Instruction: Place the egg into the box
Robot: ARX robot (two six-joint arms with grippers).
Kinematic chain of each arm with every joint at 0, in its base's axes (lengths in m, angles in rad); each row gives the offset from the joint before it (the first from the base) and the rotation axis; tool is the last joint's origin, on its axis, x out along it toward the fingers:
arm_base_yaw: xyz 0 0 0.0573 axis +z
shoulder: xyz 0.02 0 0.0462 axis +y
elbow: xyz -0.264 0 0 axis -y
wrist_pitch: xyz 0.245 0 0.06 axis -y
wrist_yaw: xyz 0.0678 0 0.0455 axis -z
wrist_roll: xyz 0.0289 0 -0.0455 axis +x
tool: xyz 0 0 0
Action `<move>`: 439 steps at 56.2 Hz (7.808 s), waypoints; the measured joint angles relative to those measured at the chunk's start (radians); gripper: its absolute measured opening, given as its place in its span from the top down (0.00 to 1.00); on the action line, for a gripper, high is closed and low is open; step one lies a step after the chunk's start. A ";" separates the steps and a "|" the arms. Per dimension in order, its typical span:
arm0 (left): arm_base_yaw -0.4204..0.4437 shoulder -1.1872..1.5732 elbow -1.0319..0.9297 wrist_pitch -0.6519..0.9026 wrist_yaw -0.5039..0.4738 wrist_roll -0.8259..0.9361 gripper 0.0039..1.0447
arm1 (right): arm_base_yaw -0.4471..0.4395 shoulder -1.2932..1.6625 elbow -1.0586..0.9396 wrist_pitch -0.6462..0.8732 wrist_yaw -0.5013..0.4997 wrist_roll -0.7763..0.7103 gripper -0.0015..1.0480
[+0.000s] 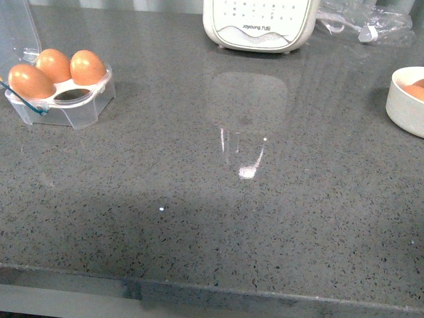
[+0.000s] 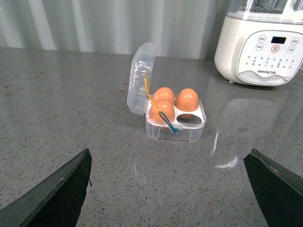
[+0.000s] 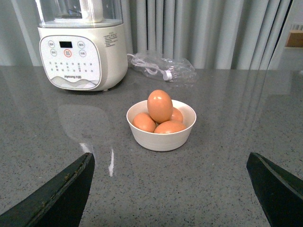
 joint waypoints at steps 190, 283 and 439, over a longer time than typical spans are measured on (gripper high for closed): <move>0.000 0.000 0.000 0.000 0.000 0.000 0.06 | -0.121 1.471 0.808 0.298 -0.339 -0.209 0.60; 0.000 0.000 0.000 0.000 0.000 0.000 0.06 | 0.636 2.047 1.401 0.273 -0.472 -0.138 0.60; 0.000 0.000 0.000 0.000 0.000 0.000 0.06 | -0.164 1.053 0.396 0.646 -0.158 -0.013 0.30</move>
